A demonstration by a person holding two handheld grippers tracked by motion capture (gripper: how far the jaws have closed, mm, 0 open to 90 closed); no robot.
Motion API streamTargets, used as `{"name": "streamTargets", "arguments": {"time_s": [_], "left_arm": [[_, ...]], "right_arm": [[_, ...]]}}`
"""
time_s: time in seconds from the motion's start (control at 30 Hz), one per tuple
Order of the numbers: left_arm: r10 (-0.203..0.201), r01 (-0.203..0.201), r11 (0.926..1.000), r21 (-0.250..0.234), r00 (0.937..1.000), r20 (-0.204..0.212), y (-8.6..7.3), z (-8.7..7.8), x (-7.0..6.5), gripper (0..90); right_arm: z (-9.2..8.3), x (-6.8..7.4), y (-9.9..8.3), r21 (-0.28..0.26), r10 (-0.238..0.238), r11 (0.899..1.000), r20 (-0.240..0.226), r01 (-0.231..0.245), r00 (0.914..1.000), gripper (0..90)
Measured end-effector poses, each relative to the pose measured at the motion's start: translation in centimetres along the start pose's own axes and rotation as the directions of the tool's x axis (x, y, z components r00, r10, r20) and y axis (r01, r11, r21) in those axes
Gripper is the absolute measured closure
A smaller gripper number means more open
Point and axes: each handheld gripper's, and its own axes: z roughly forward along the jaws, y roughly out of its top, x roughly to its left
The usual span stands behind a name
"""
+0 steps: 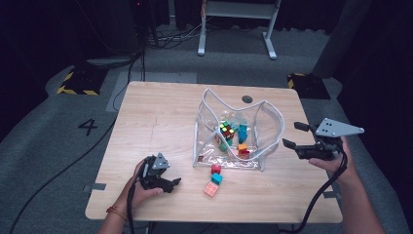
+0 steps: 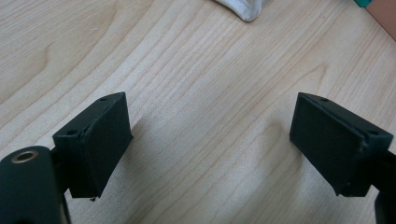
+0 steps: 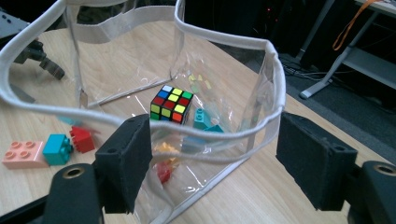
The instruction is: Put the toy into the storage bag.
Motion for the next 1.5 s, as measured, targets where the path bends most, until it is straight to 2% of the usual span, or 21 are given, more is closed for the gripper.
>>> {"name": "streamTargets", "arguments": {"time_s": [0.13,0.23,0.47,0.63,0.73,0.9,1.0,1.13,1.27,1.33,1.37,1.47,1.5], "left_arm": [[0.006,-0.006,1.0000,0.001,1.0000,-0.003,0.0,0.0,0.0,12.7],[0.006,-0.006,1.0000,0.001,1.0000,-0.003,0.0,0.0,0.0,12.7],[0.006,-0.006,1.0000,0.001,1.0000,-0.003,0.0,0.0,0.0,12.7],[0.005,-0.005,1.0000,0.001,1.0000,-0.003,0.0,0.0,0.0,12.7],[0.006,-0.006,1.0000,0.001,1.0000,-0.004,0.0,0.0,0.0,12.7],[0.006,-0.006,1.0000,0.000,1.0000,-0.003,0.0,0.0,0.0,12.8],[0.006,-0.006,1.0000,0.000,1.0000,-0.003,0.0,0.0,0.0,12.8],[0.010,-0.010,0.9999,-0.002,0.9999,-0.009,0.0,-0.1,0.0,12.8],[0.011,-0.011,0.9999,-0.002,0.9999,-0.010,0.0,-0.1,0.0,12.8],[0.011,-0.011,0.9999,-0.001,0.9999,-0.010,0.0,-0.1,0.0,12.8],[0.006,-0.006,1.0000,0.000,1.0000,-0.006,0.0,-0.1,0.0,12.8],[0.008,-0.008,1.0000,-0.001,1.0000,-0.006,0.0,0.0,0.0,12.8],[0.006,-0.006,1.0000,0.000,1.0000,-0.003,0.0,0.0,0.0,12.8]], "right_arm": [[-0.3,1.0,-1.1,0.005,-0.015,1.000,-0.002,0.015,0.9999,26.7],[0.0,1.9,-2.2,0.015,-0.020,1.000,-0.015,0.021,0.9997,26.7],[2.2,4.0,-5.6,0.065,0.002,0.998,-0.091,0.004,0.9959,28.7],[4.0,5.5,-7.4,0.092,0.021,0.996,-0.151,-0.007,0.9883,30.2],[5.1,6.5,-8.2,0.116,0.012,0.993,-0.184,0.010,0.9829,32.2],[6.8,8.1,-8.9,0.142,0.017,0.990,-0.244,0.018,0.9697,32.3],[7.9,9.0,-9.1,0.141,0.024,0.990,-0.284,0.017,0.9585,32.6],[9.3,10.7,-9.0,0.146,-0.005,0.988,-0.331,0.056,0.9436,32.6],[10.3,12.6,-8.5,0.152,-0.002,0.986,-0.373,0.064,0.9279,33.3],[10.8,13.5,-8.2,0.143,-0.009,0.987,-0.404,0.073,0.9148,33.6],[11.0,14.0,-8.1,0.144,-0.013,0.986,-0.412,0.080,0.9112,33.6],[11.9,15.3,-7.7,0.123,-0.048,0.986,-0.449,0.114,0.8922,33.9],[12.2,15.5,-7.7,0.121,-0.063,0.984,-0.454,0.132,0.8890,34.0]]}}
